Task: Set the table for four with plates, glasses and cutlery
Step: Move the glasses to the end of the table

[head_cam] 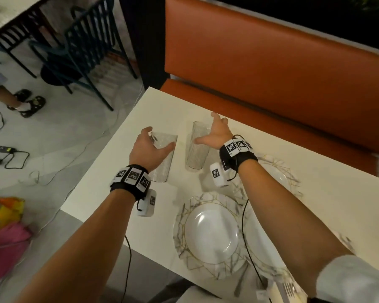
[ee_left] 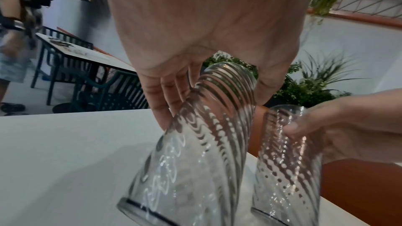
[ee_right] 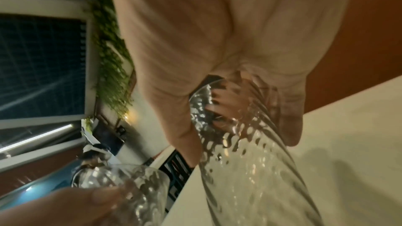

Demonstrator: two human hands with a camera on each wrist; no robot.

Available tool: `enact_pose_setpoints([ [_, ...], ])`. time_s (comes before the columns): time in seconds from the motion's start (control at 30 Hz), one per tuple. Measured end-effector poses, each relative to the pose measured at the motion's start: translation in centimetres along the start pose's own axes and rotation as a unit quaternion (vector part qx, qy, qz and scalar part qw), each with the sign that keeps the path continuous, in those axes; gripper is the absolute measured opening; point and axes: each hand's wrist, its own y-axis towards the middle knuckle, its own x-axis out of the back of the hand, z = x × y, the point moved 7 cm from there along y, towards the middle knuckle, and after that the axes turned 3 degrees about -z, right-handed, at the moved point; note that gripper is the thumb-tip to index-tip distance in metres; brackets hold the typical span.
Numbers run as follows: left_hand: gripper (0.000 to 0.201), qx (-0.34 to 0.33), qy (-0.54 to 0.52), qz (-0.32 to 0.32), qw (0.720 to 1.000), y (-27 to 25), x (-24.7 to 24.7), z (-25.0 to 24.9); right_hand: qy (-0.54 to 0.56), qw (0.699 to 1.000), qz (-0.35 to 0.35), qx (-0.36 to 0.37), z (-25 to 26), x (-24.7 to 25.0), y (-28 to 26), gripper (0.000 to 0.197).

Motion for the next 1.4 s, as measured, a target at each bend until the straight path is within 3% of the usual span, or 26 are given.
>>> enact_pose_setpoints([
  [0.07,0.099,-0.019,0.011,0.013,1.000,-0.6,-0.8,-1.9,-0.016,1.000,-0.005,0.019,-1.0,2.3,-2.0,0.123],
  [0.17,0.096,-0.057,0.023,0.037,0.997,-2.0,-2.7,-5.4,-0.022,0.999,-0.033,0.030,-3.5,5.7,-5.1,0.110],
  [0.37,0.086,-0.147,0.042,0.084,0.985,-7.5,-9.2,-14.4,0.014,0.995,-0.103,0.003,-12.0,13.0,-12.1,0.098],
  [0.6,0.085,-0.244,0.044,0.165,0.955,-18.8,-20.7,-26.0,0.093,0.972,-0.211,-0.051,-26.1,22.8,-23.2,0.100],
  [0.8,0.090,-0.281,0.032,0.243,0.928,-30.5,-31.9,-33.2,0.103,0.936,-0.300,-0.154,-40.3,29.5,-33.3,0.096],
  [0.97,0.097,-0.302,0.045,0.301,0.903,-39.7,-41.2,-36.4,0.088,0.908,-0.343,-0.224,-51.5,32.5,-40.9,0.098],
  [1.1,0.098,-0.299,0.065,0.335,0.891,-45.4,-47.0,-37.7,0.073,0.900,-0.338,-0.267,-58.3,32.9,-45.0,0.091],
  [1.4,0.094,-0.316,0.106,0.349,0.876,-51.7,-53.5,-38.5,0.058,0.889,-0.339,-0.302,-65.8,32.7,-47.3,0.089],
])
